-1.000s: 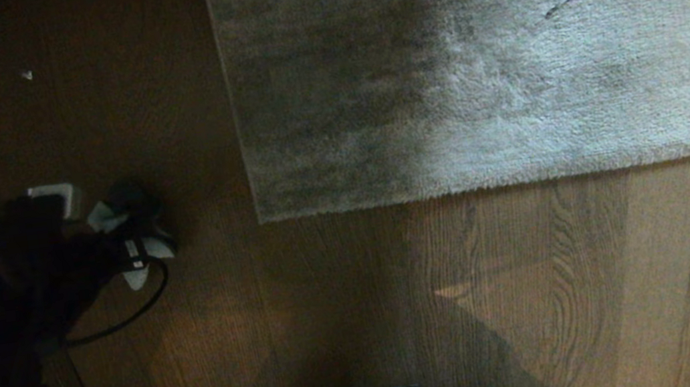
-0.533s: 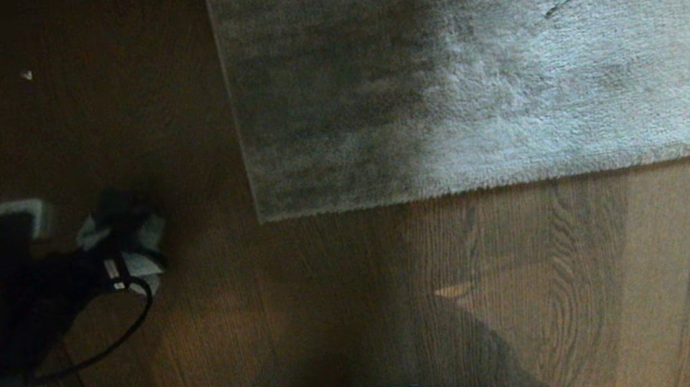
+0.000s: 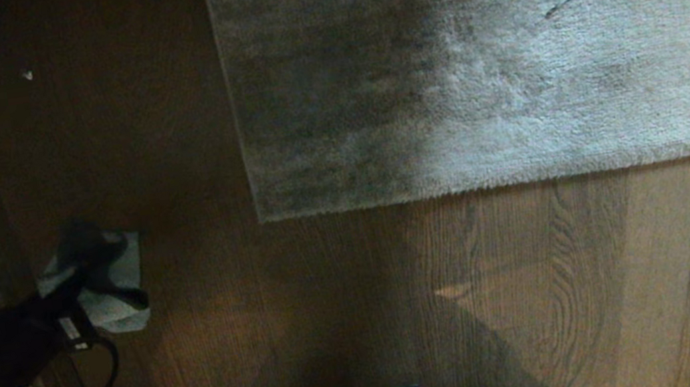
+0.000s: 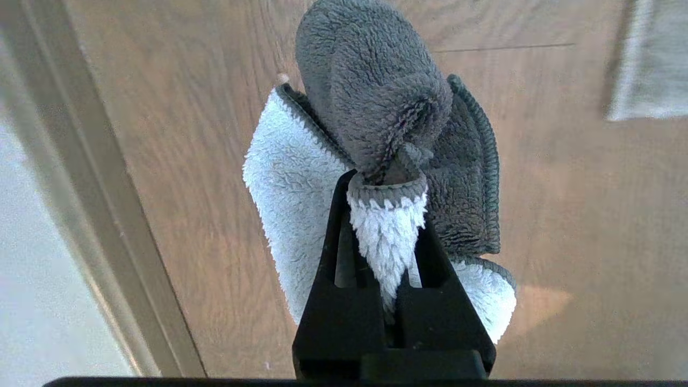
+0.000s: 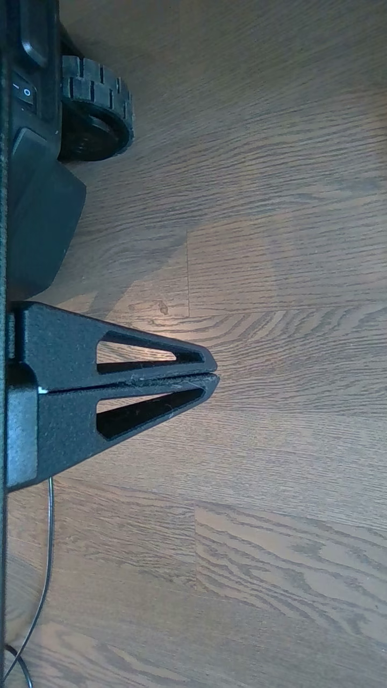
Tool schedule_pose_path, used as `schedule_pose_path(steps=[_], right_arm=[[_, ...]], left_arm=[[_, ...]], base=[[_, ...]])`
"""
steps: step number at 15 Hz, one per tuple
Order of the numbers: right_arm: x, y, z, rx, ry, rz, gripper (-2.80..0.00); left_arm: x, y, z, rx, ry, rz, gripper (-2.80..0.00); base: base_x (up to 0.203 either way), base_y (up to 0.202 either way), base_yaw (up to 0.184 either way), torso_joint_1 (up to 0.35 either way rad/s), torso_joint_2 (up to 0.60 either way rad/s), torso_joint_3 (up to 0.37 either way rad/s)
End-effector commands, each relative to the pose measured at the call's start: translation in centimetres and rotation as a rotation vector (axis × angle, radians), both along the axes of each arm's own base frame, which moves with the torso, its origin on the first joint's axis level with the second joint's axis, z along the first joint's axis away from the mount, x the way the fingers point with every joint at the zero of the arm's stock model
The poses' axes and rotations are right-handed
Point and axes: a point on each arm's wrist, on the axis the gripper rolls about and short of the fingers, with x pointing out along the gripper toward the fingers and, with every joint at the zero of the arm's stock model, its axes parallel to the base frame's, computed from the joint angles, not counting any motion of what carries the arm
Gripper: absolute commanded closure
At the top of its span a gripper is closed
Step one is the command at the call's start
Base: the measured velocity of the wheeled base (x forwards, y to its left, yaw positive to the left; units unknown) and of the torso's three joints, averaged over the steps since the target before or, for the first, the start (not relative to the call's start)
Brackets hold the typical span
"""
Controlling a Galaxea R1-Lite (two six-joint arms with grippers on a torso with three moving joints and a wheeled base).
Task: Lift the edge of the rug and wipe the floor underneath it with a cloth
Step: Pick up the rag
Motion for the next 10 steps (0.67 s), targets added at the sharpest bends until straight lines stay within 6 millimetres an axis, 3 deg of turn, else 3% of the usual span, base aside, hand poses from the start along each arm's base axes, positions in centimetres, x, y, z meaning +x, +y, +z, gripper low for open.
schedule_pose_path(steps=[1, 10], right_arm=[[0.0, 0.0, 0.0, 0.0, 0.0, 0.0, 0.0], [0.0, 0.0, 0.0, 0.0, 0.0, 0.0, 0.0]], left_arm=[[-2.2, -0.1, 0.6, 0.002, -0.059, -0.007, 0.0], [-4.9, -0.7, -0.4, -0.018, -0.055, -0.042, 0.0]], base=[[0.0, 0.0, 0.0, 0.0, 0.0, 0.0], [0.0, 0.0, 0.0, 0.0, 0.0, 0.0]])
